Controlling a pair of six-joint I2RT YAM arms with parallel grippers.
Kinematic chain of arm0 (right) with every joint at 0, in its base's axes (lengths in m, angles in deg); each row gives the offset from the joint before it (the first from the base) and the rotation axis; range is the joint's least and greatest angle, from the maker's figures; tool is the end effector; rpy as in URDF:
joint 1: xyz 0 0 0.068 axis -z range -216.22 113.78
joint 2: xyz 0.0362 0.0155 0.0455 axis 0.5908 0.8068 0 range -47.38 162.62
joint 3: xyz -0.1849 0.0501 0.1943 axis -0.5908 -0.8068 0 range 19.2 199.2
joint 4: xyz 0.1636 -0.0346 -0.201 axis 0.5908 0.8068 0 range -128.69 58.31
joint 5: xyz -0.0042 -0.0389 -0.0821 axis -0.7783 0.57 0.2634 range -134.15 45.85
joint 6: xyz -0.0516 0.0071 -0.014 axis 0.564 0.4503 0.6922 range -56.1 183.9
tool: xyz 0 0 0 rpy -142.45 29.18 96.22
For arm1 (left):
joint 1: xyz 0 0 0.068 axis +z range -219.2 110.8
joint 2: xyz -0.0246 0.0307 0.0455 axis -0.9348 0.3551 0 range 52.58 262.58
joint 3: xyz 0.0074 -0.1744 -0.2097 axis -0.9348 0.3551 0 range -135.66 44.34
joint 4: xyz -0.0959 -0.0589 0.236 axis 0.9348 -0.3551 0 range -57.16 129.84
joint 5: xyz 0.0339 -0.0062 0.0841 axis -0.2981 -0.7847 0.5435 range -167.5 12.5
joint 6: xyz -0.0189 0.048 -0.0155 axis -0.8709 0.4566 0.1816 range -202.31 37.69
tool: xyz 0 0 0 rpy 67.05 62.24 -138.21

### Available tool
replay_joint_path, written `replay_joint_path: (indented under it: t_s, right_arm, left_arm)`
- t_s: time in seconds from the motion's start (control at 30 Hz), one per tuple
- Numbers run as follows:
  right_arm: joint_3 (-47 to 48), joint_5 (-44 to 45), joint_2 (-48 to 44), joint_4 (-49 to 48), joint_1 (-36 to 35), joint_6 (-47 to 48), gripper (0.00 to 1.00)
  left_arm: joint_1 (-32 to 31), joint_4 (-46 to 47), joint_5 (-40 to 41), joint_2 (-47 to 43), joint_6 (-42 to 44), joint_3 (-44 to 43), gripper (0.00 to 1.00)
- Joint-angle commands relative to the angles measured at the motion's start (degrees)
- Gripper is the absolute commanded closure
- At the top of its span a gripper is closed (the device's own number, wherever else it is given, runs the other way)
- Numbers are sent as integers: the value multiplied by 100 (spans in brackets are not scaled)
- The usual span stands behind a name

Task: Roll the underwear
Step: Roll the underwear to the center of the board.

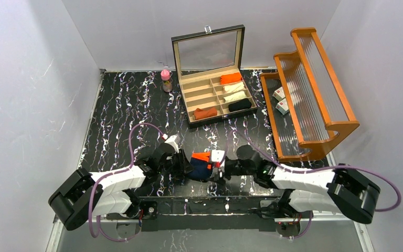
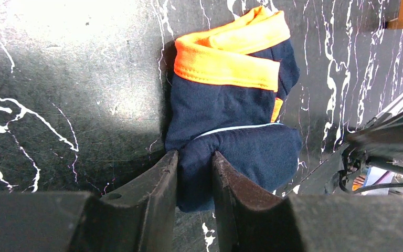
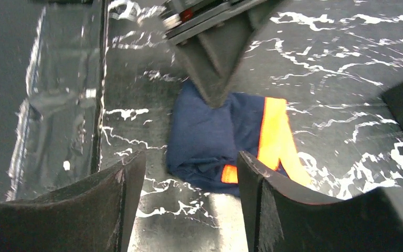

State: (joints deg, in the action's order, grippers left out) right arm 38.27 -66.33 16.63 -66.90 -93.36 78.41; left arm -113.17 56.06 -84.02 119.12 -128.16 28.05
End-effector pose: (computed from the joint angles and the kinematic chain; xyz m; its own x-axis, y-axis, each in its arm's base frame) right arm 0.1095 0.1943 0.1894 0.0928 -0.2838 -0.9544 -0.9821 0.1317 -0.1347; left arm 0.1470 -0.1476 0.1445 -0.8241 -0.1956 -0.5317 0.2386 0.7314 -0.6389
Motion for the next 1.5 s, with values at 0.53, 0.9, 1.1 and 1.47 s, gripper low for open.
replay_joint_path:
  t_s: [0.53,0.9,1.1,1.47]
  right_arm:
    - [522,2293,1287,-595,-1685,2074,28]
    - [515,2080,1646,-190,-1774,1648,61]
    - [595,2071,1907,148,-1818,609,87]
    - [509,2394,2073,-41,-1827,-208,56]
  left_arm:
    - [-16,-1052,-235,146,428,30,72]
    - [-16,-1183,-157,78,425,-14,72]
    - [-16,-1304,-62,-118,254,-55,69]
    - [-16,-1461,-140,-6,401,-341,67]
